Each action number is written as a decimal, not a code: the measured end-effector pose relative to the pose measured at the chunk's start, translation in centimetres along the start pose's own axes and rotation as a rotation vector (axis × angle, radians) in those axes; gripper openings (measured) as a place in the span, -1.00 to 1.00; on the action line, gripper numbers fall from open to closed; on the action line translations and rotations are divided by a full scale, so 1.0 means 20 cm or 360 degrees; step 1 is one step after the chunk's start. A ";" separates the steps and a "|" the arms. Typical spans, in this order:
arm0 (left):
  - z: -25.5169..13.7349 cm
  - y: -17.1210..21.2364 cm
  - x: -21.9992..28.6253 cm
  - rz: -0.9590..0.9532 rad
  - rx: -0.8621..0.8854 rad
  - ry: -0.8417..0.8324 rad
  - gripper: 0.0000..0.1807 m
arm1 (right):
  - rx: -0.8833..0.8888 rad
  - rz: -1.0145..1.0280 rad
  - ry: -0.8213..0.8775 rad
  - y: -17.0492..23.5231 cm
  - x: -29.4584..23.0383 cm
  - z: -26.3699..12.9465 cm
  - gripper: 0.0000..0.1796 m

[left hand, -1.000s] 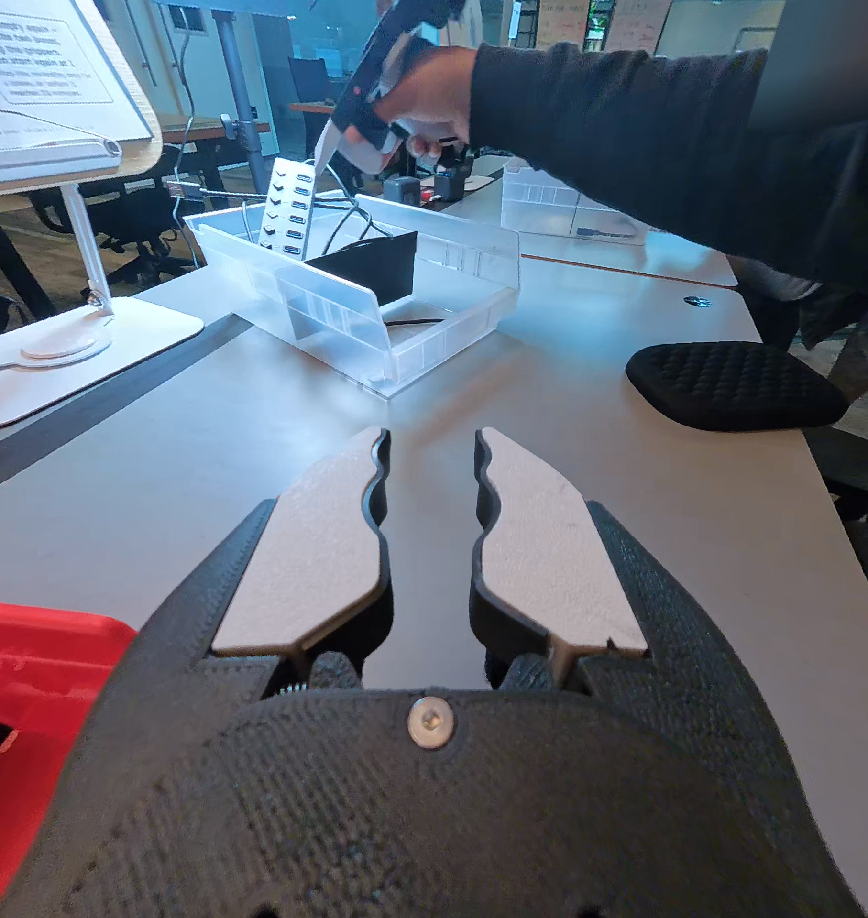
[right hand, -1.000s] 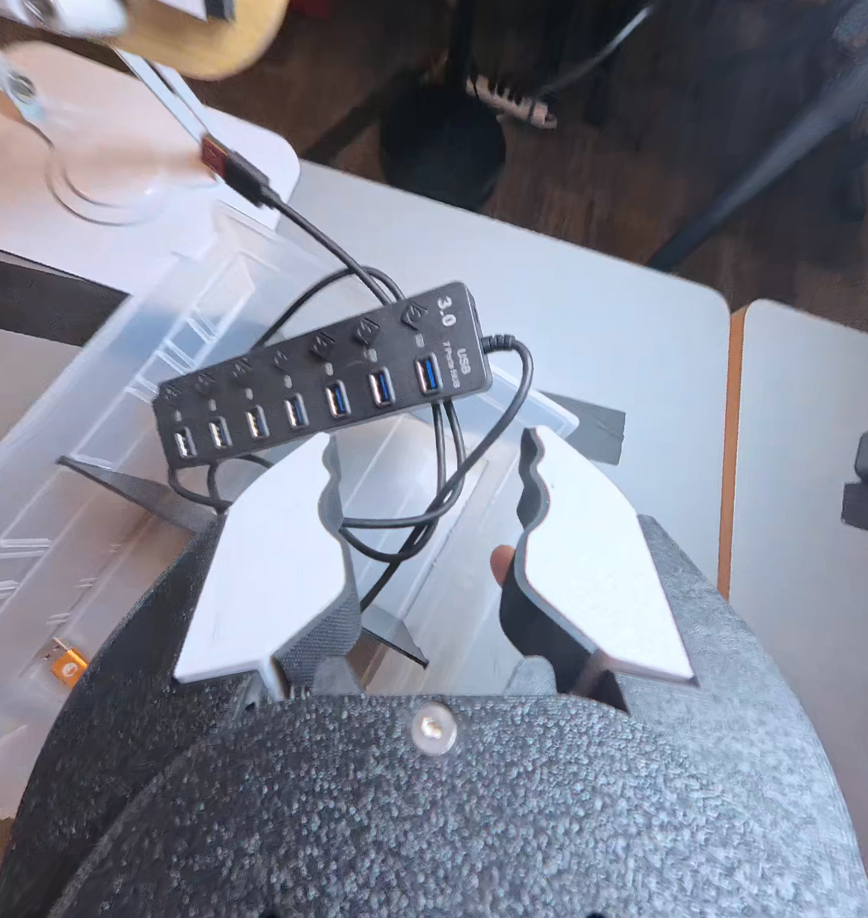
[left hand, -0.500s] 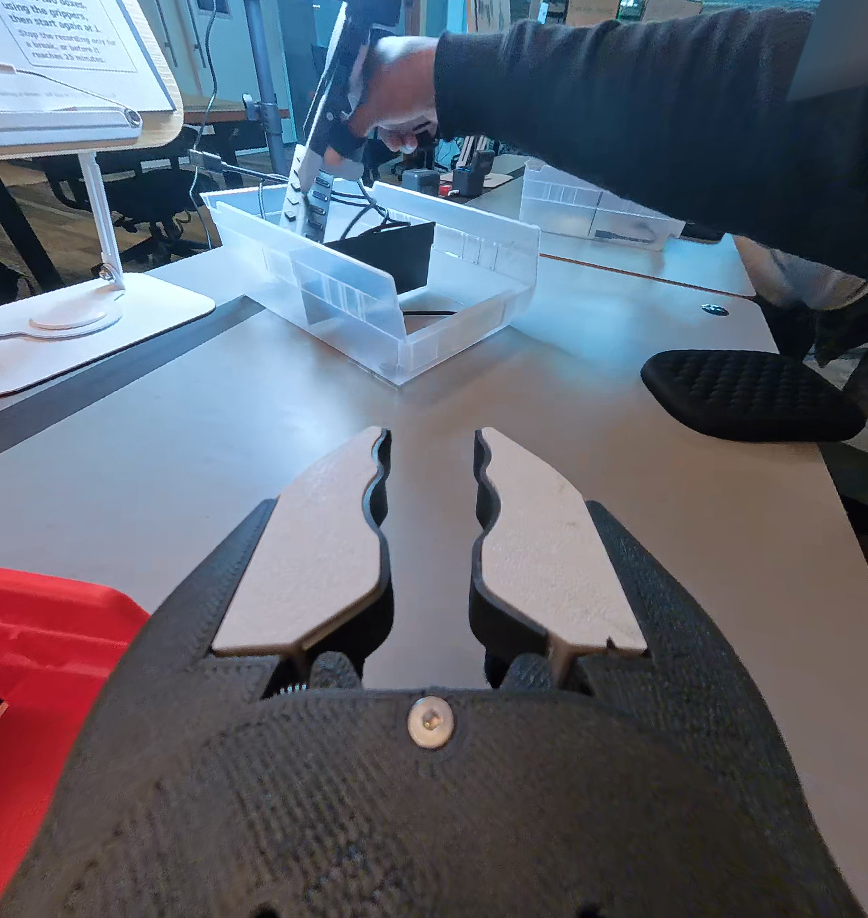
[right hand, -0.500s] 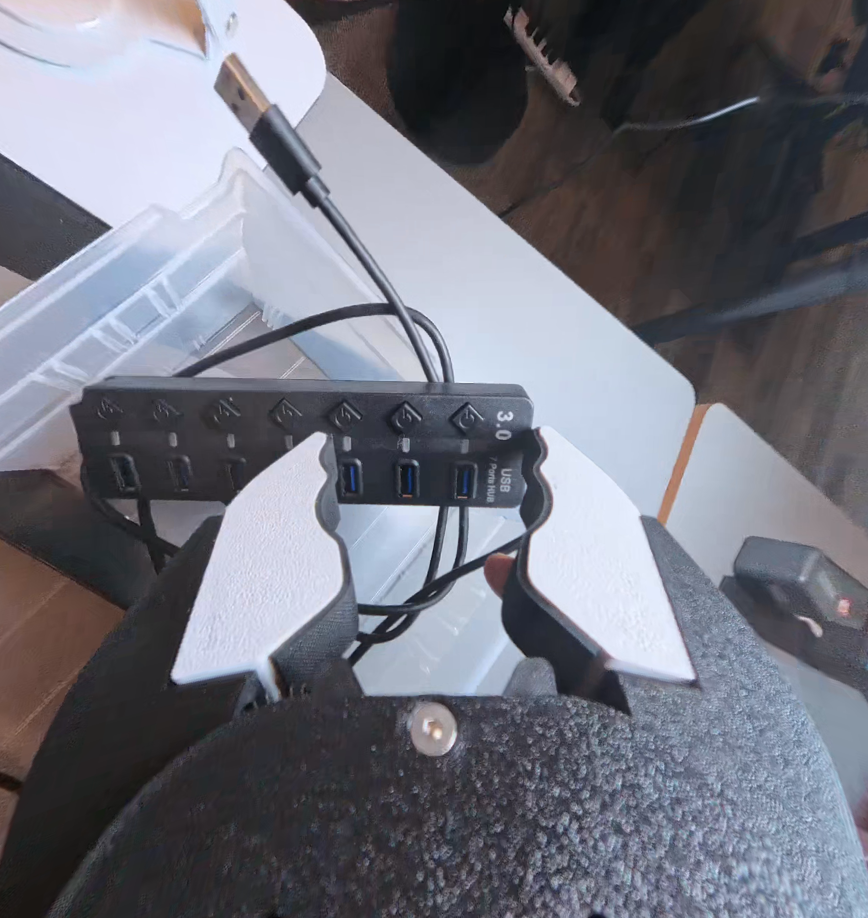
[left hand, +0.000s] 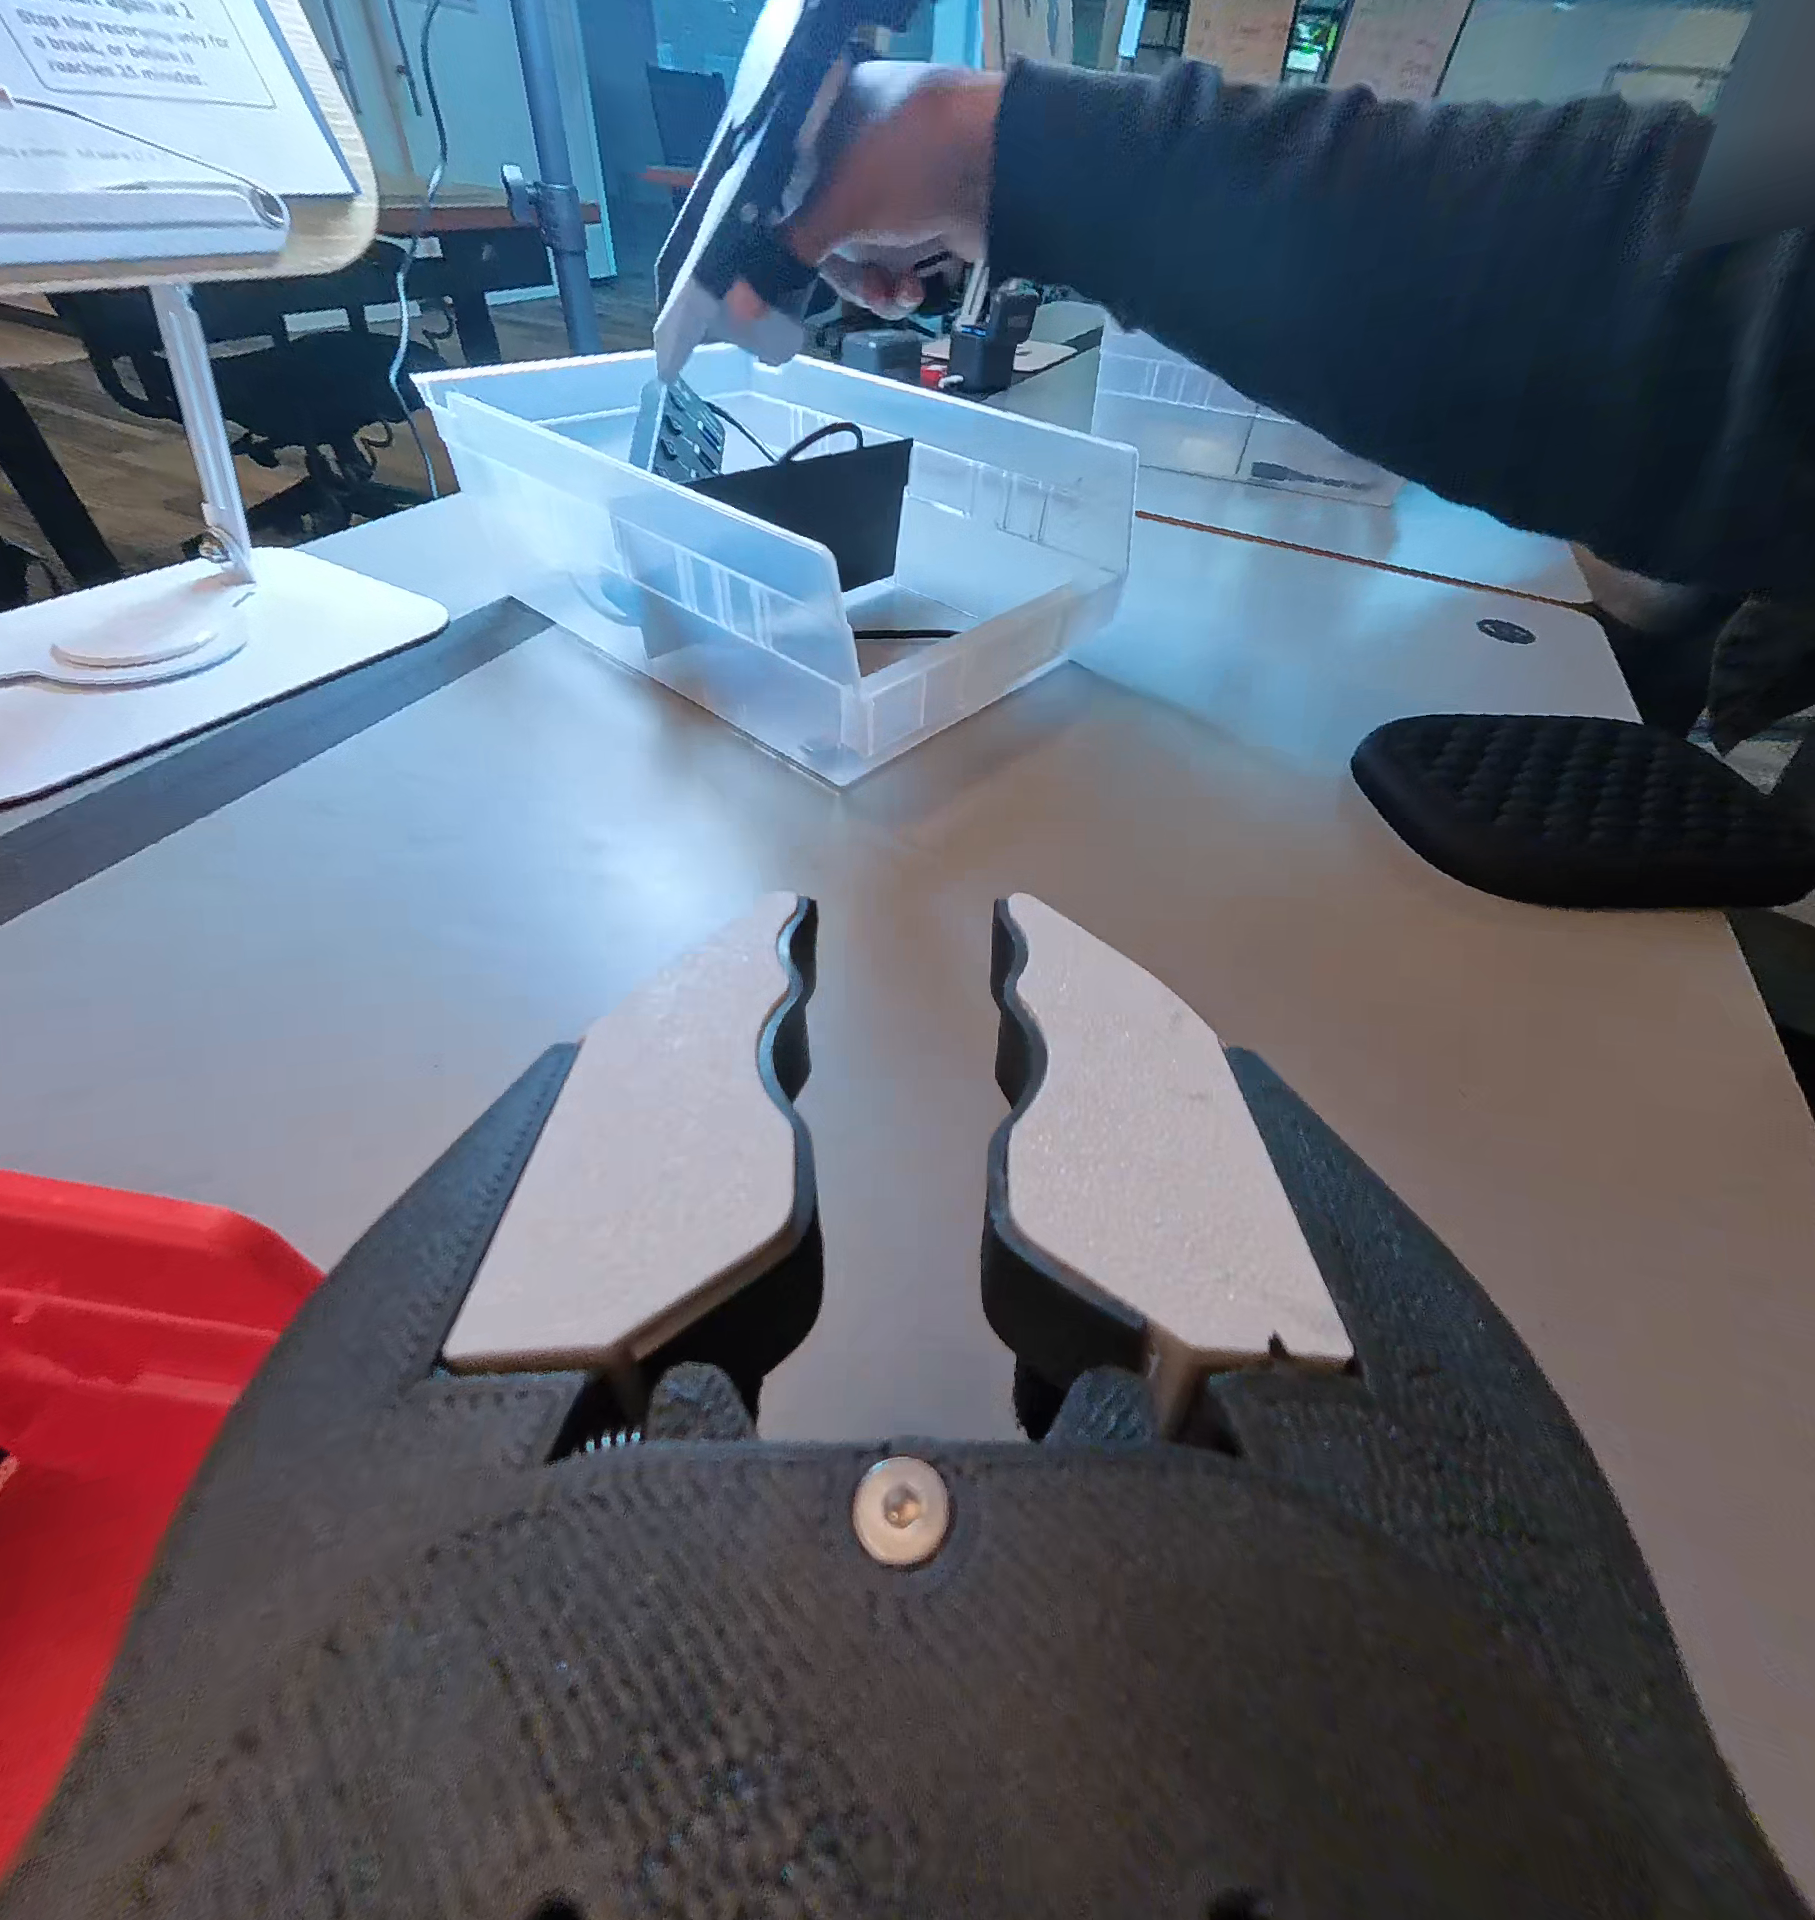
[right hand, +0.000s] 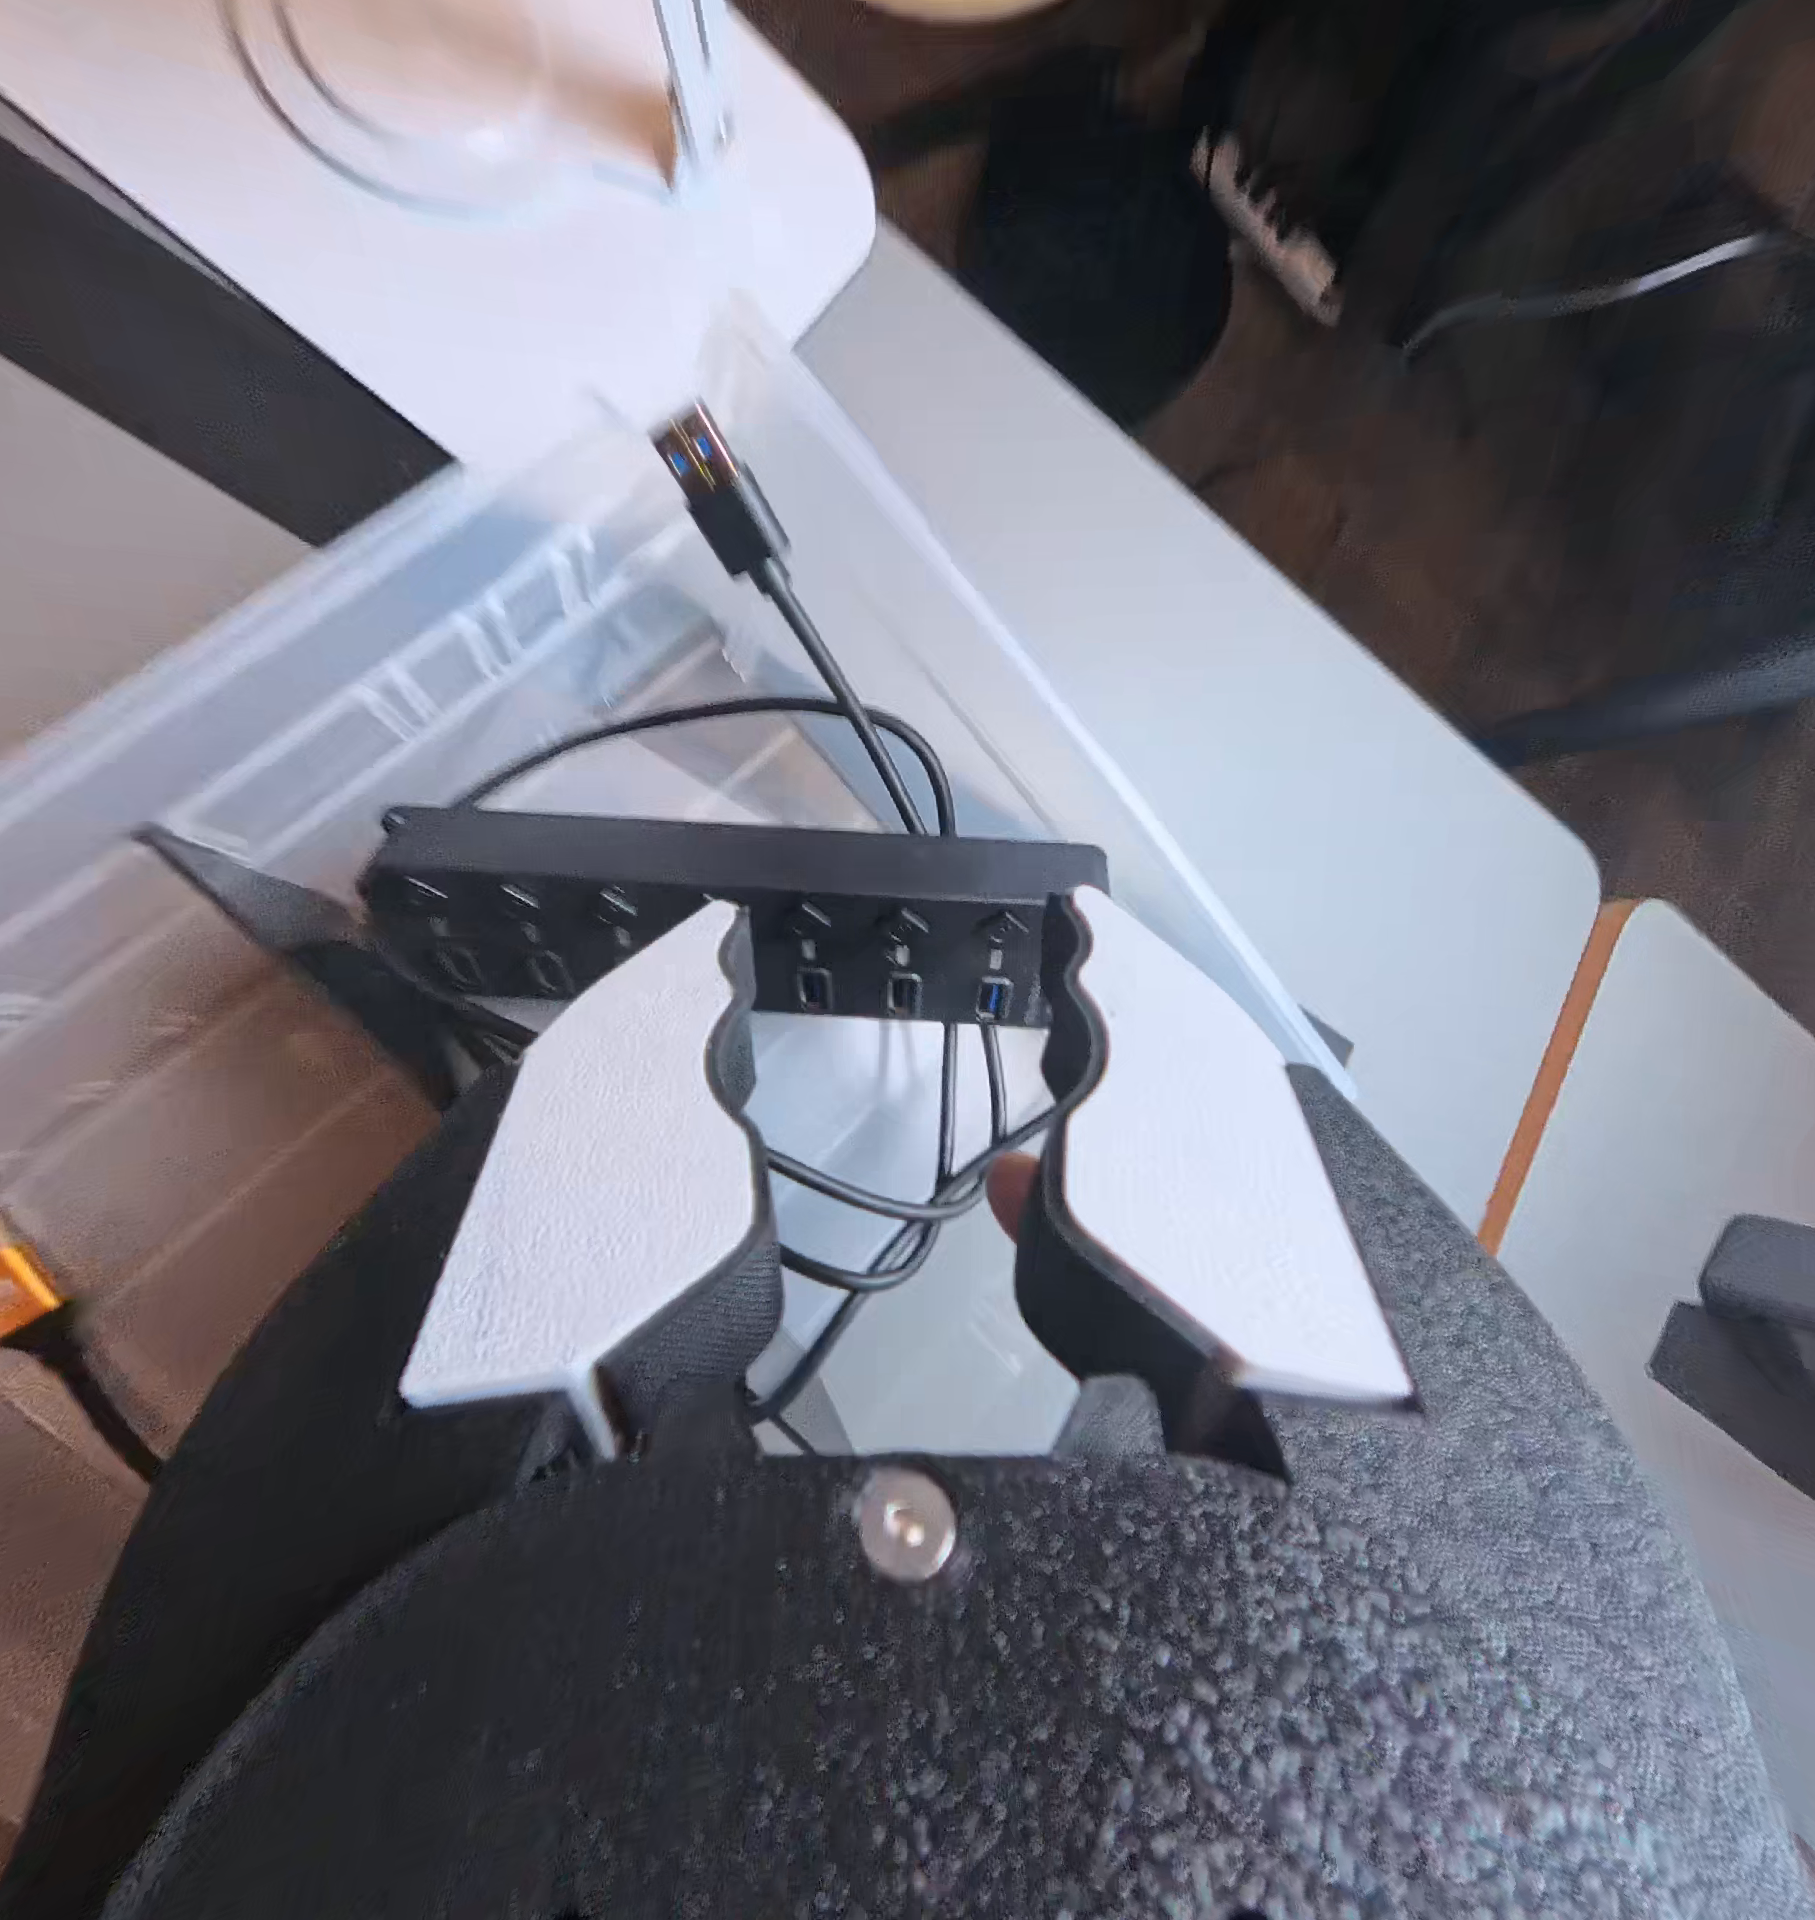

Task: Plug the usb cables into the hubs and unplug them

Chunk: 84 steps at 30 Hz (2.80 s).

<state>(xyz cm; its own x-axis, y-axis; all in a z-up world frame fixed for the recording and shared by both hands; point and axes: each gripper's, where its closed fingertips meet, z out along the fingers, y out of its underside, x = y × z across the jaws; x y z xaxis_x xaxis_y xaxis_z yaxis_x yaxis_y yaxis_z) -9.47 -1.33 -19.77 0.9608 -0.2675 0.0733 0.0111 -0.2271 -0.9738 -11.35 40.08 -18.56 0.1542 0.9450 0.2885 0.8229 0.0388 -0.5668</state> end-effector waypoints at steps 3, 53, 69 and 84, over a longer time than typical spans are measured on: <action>-0.02 -0.02 -0.03 -0.0014 0.0031 -0.0048 -0.63 | 0.0520 0.0051 -0.0114 -0.16 -0.20 -0.26 -0.31; -0.35 -0.90 -0.27 0.0411 -0.0013 -0.0239 -0.63 | 0.1421 -0.0070 -0.0919 0.20 -1.60 -0.93 -0.46; 0.18 -0.40 0.10 -0.0114 0.0302 -0.0039 -0.69 | 0.1379 -0.0207 -0.0256 0.06 -1.55 -0.72 -0.82; 0.25 -0.26 0.07 -0.1030 0.0411 0.0085 -0.69 | 0.1423 -0.1251 0.0945 0.06 -1.58 -0.79 -0.81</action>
<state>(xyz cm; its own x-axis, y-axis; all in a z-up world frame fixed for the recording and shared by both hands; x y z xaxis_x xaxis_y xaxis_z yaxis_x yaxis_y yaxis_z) -6.89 4.14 -15.60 0.7240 -0.2005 0.6600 0.6485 -0.1282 -0.7503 -6.59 5.09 -16.29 0.2081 0.2975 0.9318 0.1974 0.9203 -0.3379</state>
